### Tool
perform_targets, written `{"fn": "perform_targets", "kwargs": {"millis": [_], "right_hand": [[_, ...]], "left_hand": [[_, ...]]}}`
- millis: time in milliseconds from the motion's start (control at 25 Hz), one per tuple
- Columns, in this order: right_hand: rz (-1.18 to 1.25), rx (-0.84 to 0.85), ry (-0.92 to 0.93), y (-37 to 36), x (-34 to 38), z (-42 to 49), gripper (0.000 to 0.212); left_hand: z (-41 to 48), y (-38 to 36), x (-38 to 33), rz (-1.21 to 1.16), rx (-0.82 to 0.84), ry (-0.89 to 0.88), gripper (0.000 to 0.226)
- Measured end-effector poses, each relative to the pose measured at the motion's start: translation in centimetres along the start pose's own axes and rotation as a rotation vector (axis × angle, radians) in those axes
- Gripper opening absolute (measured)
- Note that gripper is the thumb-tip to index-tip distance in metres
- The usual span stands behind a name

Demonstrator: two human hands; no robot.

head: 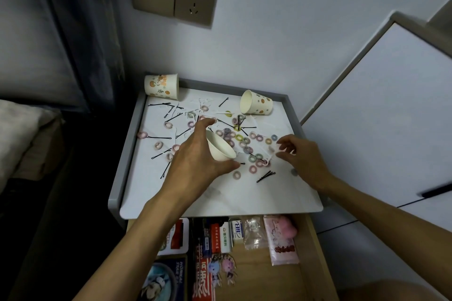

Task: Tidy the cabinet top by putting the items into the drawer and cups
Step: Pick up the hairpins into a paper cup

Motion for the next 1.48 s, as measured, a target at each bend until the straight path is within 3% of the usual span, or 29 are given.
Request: {"fn": "perform_targets", "kwargs": {"millis": [160,240,360,560,640,800,920,1000,1080,1240,1360,1480], "right_hand": [[-0.051,0.236,0.231,-1.6,0.1,-1.6,0.02],[-0.048,0.326,0.256,-2.6,-0.1,-2.1,0.014],[-0.064,0.304,0.243,-3.4,-0.2,-1.9,0.008],[-0.338,0.205,0.491,-4.2,0.4,-2.7,0.007],[-0.376,0.169,0.447,-3.7,1.3,-3.1,0.003],[-0.046,0.084,0.309,-0.7,7.2,-0.8,0.007],[0.012,0.199,0.522,0.6,13.4,1.2,0.011],[-0.029,0.368,0.601,-0.4,16.1,1.4,0.011],[-0.008,0.409,0.631,-0.6,17.1,1.5,0.009],[0.106,0.113,0.296,1.6,12.4,3.9,0.004],[-0.243,0.21,0.002,-0.2,6.2,3.6,0.004],[-0.336,0.238,-0.111,-2.5,3.4,2.3,0.01]], "left_hand": [[0.1,0.0,0.1,0.004,-0.005,0.003,0.093],[0.0,0.0,0.1,0.008,0.0,0.004,0.093],[-0.1,-0.1,0.0,0.004,0.008,0.006,0.093],[-0.1,0.0,0.1,0.021,0.014,0.008,0.093],[-0.1,-0.1,0.1,0.019,0.018,0.014,0.094],[0.0,-0.1,0.1,0.04,0.022,-0.008,0.095],[0.0,-0.5,0.0,0.052,0.028,-0.024,0.095],[-0.1,-0.6,0.0,0.05,0.039,-0.035,0.095],[-0.2,-0.6,-0.1,0.041,0.04,-0.049,0.095],[-0.4,-0.1,-0.1,0.034,-0.016,-0.039,0.094],[-0.2,0.4,0.1,0.023,-0.034,-0.028,0.092],[-0.2,0.6,0.1,0.016,-0.038,-0.022,0.091]]}}
Point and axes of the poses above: each hand's wrist, its own z-axis towards the middle knuckle, its own y-axis out of the back of the hand, x = y × z, the point moved 3 cm from there along z, towards the middle knuckle, and after that the axes turned 1 degree about z, right-handed, at the moved point
